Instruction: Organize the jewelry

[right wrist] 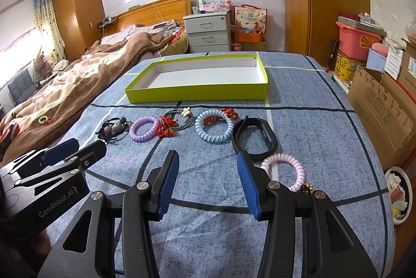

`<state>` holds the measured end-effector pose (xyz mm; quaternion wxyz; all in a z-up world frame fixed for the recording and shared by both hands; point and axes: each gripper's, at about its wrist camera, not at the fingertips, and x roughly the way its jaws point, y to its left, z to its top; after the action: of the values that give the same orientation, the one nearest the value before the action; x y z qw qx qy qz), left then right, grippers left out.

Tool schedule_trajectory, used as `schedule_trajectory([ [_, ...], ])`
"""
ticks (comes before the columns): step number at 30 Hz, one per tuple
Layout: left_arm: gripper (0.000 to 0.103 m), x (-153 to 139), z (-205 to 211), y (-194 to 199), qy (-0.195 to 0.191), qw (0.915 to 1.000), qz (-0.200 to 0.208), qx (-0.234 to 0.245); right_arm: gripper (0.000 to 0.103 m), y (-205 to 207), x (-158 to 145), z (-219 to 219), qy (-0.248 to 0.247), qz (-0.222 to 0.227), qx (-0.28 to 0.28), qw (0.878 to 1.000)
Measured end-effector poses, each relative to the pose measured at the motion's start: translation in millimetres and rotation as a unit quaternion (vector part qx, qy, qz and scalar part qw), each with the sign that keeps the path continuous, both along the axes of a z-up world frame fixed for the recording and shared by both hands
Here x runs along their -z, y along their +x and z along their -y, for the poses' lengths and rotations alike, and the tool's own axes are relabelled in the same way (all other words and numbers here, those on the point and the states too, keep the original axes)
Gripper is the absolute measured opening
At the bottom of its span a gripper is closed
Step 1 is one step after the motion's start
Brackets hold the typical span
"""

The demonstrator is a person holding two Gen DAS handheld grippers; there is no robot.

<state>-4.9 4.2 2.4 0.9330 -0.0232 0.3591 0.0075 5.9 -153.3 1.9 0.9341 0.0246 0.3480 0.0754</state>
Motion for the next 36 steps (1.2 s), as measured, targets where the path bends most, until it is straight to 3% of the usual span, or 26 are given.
schedule_trajectory([
  [36, 0.054, 2.7, -1.0, 0.5, 0.000, 1.0000, -0.004, 0.001, 0.047, -1.5, -0.3, -1.4, -0.001, -0.001, 0.000, 1.000],
])
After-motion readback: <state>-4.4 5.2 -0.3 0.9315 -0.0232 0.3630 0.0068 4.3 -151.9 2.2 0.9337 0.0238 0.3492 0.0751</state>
